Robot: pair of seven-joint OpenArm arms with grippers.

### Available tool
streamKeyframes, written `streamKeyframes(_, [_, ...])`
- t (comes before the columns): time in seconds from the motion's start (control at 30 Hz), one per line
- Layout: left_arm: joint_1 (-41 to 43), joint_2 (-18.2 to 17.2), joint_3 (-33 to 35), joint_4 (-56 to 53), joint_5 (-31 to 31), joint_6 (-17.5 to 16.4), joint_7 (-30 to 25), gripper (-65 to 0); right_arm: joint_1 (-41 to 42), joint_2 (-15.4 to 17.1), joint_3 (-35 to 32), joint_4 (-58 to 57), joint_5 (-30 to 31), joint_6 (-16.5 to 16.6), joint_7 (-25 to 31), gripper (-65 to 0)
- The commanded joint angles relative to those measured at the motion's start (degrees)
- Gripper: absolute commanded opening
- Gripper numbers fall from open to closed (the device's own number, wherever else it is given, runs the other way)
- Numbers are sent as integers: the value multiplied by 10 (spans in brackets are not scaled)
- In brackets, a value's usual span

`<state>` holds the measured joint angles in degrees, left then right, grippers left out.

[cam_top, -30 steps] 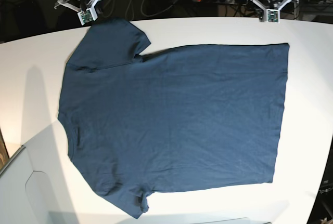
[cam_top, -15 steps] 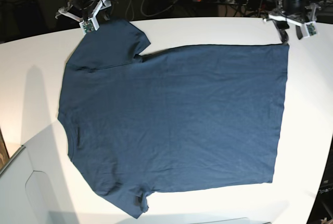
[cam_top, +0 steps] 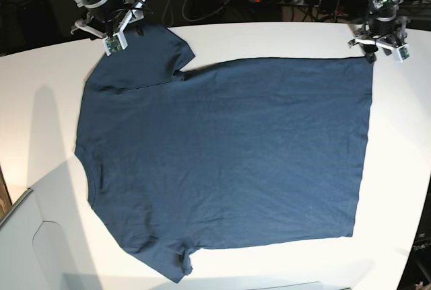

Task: Fold the T-shirt properly
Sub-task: 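Lower both grippers to the shoulder corners of the blue T-shirt, then close both grippers on the shirt's shoulder edges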

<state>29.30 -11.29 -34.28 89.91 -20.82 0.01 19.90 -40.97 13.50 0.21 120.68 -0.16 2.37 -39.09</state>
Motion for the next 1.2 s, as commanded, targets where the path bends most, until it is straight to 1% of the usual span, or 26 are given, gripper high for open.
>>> streamKeyframes(0.0, [-6,-6,-3,1,-3,-1,-11,-336,-5,3,0,9,1,8,9,-375])
streamKeyframes(0.13, [-24,-6,1,-23,-3,-1,-11,-336,-5,3,0,9,1,8,9,-375])
streamKeyframes(0.3, [-31,-5,3,-25,-3,-1,-10,-336,-5,3,0,8,1,8,9,-380])
streamKeyframes(0.43, [-24,0,-1,13,-4,-1,-10,-341,-5,3,0,7,1,8,9,-380])
streamKeyframes(0.53, [-4,1,-3,41,-5,-1,-10,-341,-5,3,0,7,1,8,9,-380])
streamKeyframes(0.63, [-5,1,-3,46,-5,-1,-10,-341,-5,3,0,7,1,8,9,-380])
streamKeyframes(1.1, [-40,1,4,-1,-5,-1,-10,-340,-5,3,0,7,1,8,9,-380])
streamKeyframes(1.17, [-41,-1,19,-12,-5,-1,-10,-341,-5,3,0,7,1,8,9,-380])
